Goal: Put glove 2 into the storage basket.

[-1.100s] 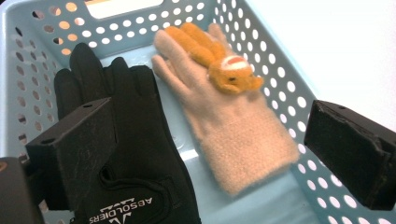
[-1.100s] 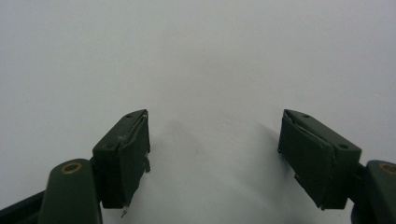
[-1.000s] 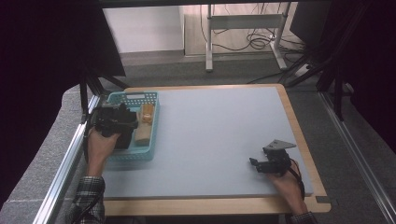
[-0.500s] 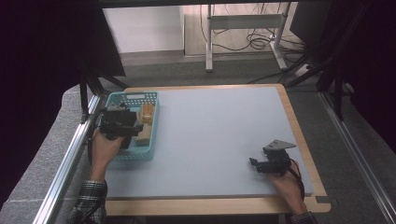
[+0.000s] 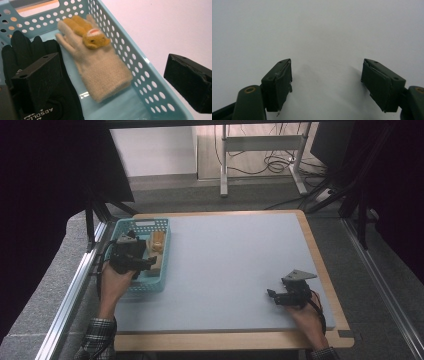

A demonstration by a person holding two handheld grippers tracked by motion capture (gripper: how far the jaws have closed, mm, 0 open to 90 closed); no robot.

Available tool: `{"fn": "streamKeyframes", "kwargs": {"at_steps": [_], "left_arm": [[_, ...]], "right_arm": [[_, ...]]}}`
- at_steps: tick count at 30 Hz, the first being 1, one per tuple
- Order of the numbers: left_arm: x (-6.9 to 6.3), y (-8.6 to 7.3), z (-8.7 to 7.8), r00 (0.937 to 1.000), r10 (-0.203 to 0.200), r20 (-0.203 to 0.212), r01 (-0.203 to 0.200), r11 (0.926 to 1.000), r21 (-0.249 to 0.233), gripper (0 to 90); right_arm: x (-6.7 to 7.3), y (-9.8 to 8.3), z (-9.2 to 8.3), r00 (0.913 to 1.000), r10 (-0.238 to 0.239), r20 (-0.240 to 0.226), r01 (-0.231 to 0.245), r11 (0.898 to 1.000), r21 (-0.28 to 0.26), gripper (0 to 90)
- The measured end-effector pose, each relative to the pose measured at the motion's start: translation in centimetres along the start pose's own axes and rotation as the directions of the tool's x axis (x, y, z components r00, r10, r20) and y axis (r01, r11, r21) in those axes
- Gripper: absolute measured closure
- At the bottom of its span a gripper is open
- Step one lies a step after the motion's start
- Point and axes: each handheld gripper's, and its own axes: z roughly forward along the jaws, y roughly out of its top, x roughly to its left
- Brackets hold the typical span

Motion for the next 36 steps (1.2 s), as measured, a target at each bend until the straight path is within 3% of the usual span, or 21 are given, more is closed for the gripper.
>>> {"fn": "streamKeyframes", "kwargs": {"at_steps": [23,36], "left_arm": [[-3.5,0.0,-0.2,0.9965,0.068,0.049,-0.068,0.9976,-0.014,2.3],[-5.7,0.1,-0.1,0.9922,0.084,0.092,-0.081,0.9963,-0.029,2.1]], "right_arm": [[0.0,0.0,0.0,1.0,0.001,0.002,-0.001,1.0,-0.001,23.8],[0.0,0.0,0.0,1.0,0.0,0.002,0.0,1.0,-0.001,23.8]]}}
